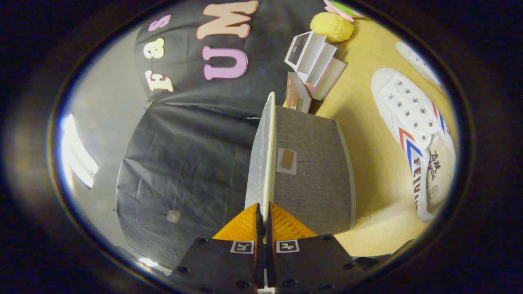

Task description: Open the storage box then place both shoes into the box .Put the left shoe in first, then the right shoe, with the right side of both shoes facing outward in a uniform manner.

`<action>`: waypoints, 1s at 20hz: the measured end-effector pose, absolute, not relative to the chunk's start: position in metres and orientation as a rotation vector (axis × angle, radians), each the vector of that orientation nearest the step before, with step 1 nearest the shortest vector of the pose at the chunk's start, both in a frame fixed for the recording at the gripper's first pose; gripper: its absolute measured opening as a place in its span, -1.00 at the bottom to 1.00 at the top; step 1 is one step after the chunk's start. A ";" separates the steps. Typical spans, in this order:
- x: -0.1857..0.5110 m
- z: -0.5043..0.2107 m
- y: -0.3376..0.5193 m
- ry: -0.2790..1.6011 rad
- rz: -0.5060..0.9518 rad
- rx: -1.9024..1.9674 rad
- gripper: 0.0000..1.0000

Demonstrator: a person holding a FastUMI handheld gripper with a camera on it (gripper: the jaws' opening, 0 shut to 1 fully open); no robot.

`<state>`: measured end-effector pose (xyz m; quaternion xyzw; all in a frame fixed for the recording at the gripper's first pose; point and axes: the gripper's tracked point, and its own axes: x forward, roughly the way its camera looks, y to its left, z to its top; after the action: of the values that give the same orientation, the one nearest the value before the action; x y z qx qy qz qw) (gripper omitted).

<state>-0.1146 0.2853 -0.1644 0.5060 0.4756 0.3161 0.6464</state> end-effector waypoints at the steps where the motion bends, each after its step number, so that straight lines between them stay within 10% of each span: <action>1: -0.115 -0.156 0.286 1.077 0.735 1.130 -0.89; 20: -0.097 0.007 0.394 0.863 0.938 0.772 -0.88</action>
<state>-0.0971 0.3941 0.0071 0.3512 0.3927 0.4269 0.7349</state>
